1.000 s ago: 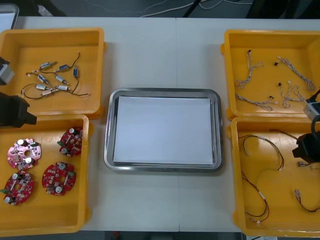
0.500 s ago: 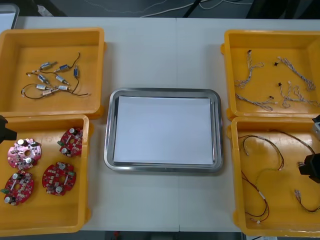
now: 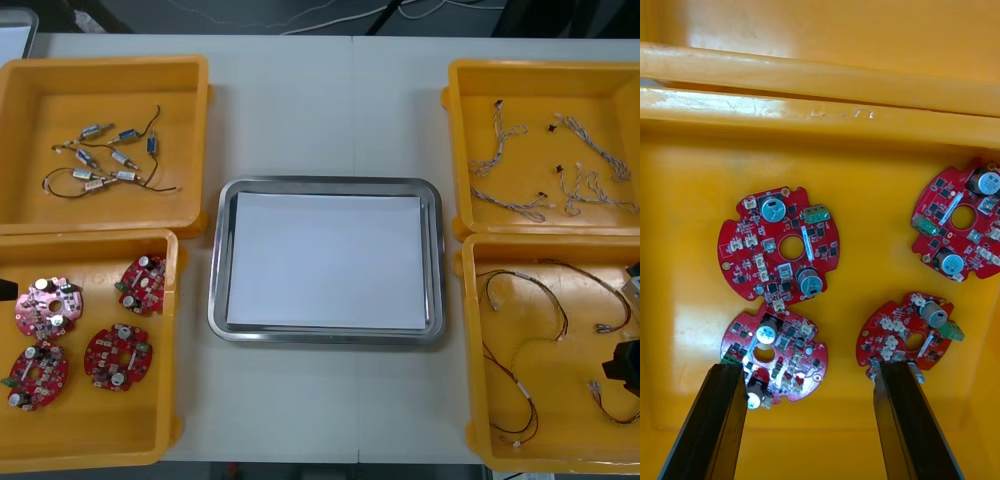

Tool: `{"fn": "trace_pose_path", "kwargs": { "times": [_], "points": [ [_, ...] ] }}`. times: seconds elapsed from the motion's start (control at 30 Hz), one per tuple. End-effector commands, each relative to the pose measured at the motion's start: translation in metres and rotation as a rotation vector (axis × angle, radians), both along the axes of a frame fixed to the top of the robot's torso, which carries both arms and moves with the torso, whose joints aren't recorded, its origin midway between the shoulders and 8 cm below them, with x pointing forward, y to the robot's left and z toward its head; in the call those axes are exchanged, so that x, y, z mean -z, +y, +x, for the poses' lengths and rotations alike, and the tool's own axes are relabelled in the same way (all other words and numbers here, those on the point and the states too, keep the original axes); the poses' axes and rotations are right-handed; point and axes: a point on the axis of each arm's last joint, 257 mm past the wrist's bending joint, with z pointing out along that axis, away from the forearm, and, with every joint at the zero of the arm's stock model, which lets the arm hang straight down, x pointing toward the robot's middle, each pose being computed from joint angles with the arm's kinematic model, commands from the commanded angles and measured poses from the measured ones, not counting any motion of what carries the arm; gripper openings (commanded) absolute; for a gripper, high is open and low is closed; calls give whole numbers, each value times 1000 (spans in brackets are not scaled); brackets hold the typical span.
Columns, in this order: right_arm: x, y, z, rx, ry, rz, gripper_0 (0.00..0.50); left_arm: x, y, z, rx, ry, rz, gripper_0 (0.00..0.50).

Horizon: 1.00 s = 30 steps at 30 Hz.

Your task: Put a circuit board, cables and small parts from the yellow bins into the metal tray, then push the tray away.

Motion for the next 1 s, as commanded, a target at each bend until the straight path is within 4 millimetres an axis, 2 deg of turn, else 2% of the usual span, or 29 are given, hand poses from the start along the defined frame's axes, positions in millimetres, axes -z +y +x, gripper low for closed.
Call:
{"fn": "trace_pose_path", "kwargs": {
  "times": [0.03, 0.23, 0.53, 0.73, 1.0],
  "points": [
    [-1, -9, -7, -40, -4, -60, 500, -7, 16, -6, 111, -27, 139, 500],
    [8, -2, -8, -27, -8, -51, 500, -1, 21, -12, 130, -35, 143, 500],
    [19, 11, -9, -19, -8, -27, 500, 4, 32, -18, 41, -8, 33, 500],
    [26, 15, -10, -12, -5, -28, 500, 5, 56, -20, -56, 15, 8, 500],
    [35, 19, -12, 1, -14, -35, 500, 8, 90, -18, -273, 23, -14, 500]
  ]
}}
